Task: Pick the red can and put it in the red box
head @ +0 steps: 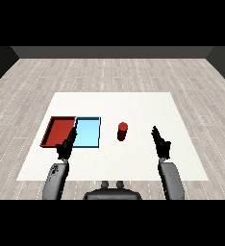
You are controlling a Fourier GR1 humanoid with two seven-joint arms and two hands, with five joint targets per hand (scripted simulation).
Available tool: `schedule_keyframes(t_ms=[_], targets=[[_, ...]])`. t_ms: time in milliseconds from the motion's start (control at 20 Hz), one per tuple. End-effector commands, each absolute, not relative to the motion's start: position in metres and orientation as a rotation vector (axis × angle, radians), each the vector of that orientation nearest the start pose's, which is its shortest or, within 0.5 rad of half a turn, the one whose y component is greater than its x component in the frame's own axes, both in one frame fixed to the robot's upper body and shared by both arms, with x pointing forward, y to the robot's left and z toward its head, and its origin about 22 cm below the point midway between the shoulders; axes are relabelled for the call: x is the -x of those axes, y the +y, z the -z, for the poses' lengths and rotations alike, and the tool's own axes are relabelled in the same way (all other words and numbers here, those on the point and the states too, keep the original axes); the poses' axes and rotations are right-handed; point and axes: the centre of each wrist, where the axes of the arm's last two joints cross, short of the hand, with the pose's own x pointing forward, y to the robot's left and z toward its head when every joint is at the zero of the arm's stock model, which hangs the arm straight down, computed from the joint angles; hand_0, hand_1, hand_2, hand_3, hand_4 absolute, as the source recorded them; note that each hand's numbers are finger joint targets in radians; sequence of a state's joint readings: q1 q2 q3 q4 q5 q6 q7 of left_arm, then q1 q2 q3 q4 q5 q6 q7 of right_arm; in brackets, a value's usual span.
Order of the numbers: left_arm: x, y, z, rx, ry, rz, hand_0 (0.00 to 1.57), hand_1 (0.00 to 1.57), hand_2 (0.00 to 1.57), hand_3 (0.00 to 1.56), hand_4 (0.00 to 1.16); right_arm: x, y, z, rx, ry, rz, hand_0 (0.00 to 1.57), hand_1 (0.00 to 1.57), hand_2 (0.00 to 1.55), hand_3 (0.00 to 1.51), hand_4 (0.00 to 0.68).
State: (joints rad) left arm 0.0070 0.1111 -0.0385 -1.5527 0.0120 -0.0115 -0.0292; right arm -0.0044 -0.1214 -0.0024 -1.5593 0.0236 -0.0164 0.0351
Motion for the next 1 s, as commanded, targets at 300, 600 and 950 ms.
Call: schedule_keyframes(t_ms=[300,600,950], targets=[[-0.241,0.250,-0.027,-0.066,-1.903,-0.003,0.00,0.00,0.00,0.00,0.00,-0.279,-0.205,-0.038,-0.079,-1.823,-0.035,0.00,0.00,0.00,0.00,0.000],[-0.235,0.253,-0.021,-0.053,-1.966,-0.018,0.00,0.00,0.00,0.00,0.00,-0.278,-0.224,-0.011,-0.108,-1.841,-0.019,0.00,0.00,0.00,0.00,0.000],[-0.246,0.255,-0.002,-0.026,-1.955,-0.005,0.00,0.00,0.00,0.00,0.00,-0.268,-0.209,0.009,-0.108,-1.822,-0.022,0.00,0.00,0.00,0.00,0.000]])
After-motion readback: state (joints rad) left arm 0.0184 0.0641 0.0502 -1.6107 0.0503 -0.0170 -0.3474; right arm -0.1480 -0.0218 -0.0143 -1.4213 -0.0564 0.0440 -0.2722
